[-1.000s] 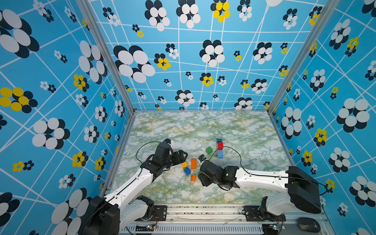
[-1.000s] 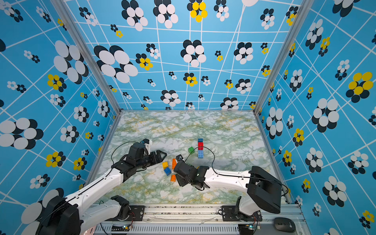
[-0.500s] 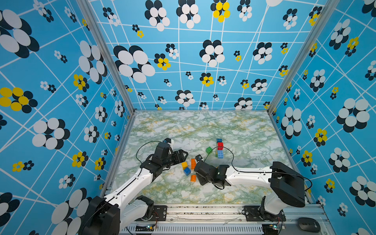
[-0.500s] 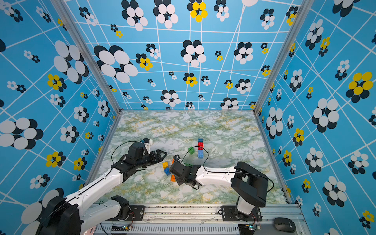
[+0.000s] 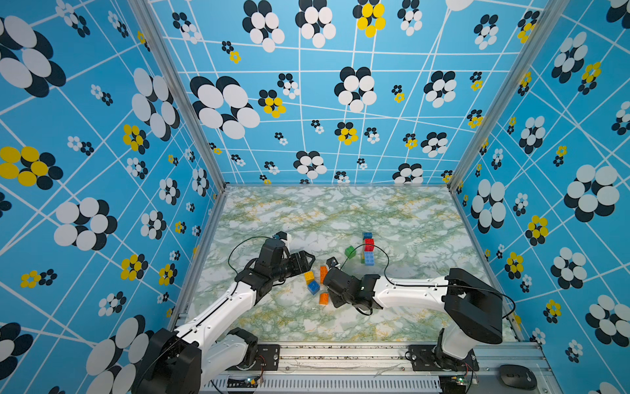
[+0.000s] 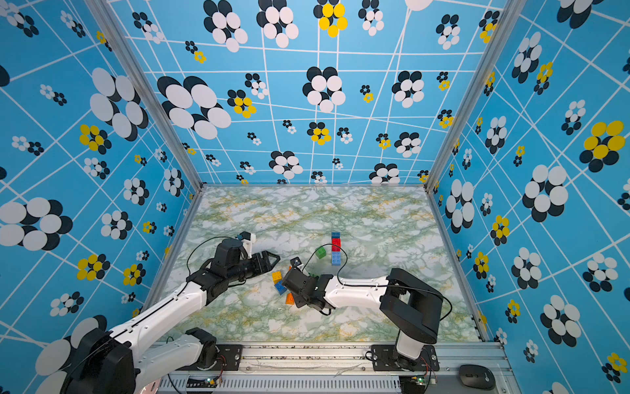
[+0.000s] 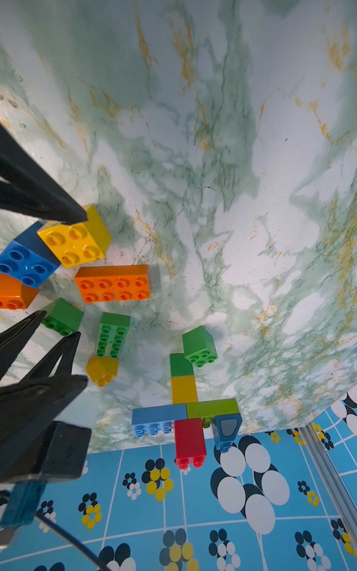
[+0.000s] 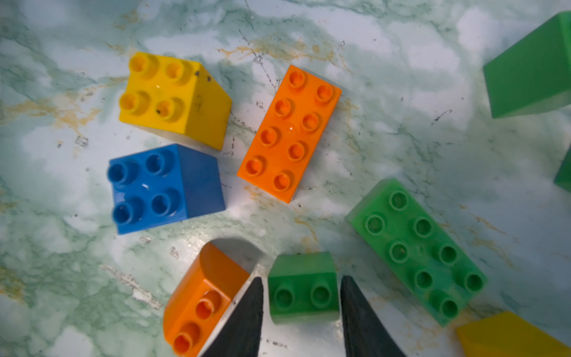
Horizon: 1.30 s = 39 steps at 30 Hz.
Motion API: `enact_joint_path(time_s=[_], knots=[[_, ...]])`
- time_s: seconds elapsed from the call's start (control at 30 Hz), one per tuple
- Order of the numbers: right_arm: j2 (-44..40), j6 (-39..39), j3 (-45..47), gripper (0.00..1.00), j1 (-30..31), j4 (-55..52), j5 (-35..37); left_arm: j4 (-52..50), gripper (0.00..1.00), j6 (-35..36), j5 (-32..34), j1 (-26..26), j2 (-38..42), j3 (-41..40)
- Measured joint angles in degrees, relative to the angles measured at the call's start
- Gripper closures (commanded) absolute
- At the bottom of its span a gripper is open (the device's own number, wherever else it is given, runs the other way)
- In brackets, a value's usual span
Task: Assemble a fork with lego
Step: Pick up the lego brick from the center of the board.
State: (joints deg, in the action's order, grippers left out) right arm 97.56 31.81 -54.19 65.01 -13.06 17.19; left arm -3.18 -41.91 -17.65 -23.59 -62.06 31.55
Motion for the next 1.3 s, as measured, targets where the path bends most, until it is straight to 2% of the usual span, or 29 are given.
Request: enact_joint_path(time_s=[0.33, 0.57, 1.3], knots=[[1.1, 0.4, -0.8, 0.60, 0.0, 0.0, 0.2, 0.0, 0.21, 0.1, -0.4, 0.0, 0.0, 0.0], [1.5, 0.4, -0.9, 0.55, 0.0, 0.0, 0.3, 0.0, 0.21, 0.1, -0.4, 0.0, 0.0, 0.0], [1.8, 0.4, -1.2, 0.64, 0.0, -0.8, 0.3, 0.0, 0.21, 0.1, -0.6, 0.0, -0.3, 0.0]])
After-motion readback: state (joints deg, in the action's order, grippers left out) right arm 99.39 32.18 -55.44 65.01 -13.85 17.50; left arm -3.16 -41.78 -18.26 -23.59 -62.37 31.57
